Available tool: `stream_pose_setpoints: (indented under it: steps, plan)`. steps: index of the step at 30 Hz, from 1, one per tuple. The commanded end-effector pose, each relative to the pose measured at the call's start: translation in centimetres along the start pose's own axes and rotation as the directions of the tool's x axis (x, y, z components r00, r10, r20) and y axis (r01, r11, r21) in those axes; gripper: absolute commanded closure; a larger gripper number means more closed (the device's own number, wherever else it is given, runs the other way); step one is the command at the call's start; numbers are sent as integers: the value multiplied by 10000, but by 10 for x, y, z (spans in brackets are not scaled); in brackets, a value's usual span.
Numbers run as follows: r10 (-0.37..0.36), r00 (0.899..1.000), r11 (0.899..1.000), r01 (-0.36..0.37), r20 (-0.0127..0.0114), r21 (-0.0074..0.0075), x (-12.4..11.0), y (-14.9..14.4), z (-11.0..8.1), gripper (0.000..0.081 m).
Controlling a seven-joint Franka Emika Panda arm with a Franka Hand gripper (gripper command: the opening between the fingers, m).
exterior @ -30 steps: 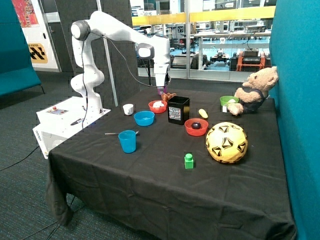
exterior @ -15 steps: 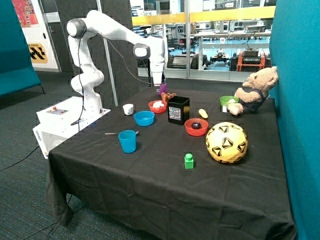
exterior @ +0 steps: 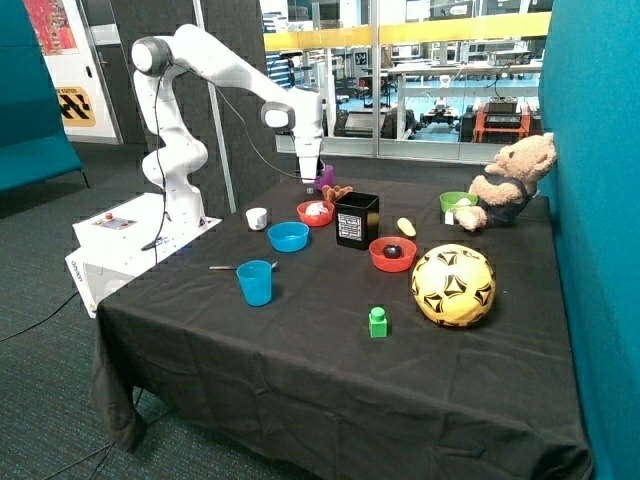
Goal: Throw away the rubbish paper
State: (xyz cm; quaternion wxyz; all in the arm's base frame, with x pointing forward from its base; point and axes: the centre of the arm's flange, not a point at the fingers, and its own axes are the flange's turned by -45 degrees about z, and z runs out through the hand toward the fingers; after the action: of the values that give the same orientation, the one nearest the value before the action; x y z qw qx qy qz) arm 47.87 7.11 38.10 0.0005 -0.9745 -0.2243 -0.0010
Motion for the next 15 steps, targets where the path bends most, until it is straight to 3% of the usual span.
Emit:
stream_pose_setpoints:
  steps: [1, 15]
  plan:
    - [40, 10000, 10000, -40, 22, -4, -4, -9, 20, 12]
    - [213, 9998, 9998, -213, 22, -5, 2, -1, 40, 44]
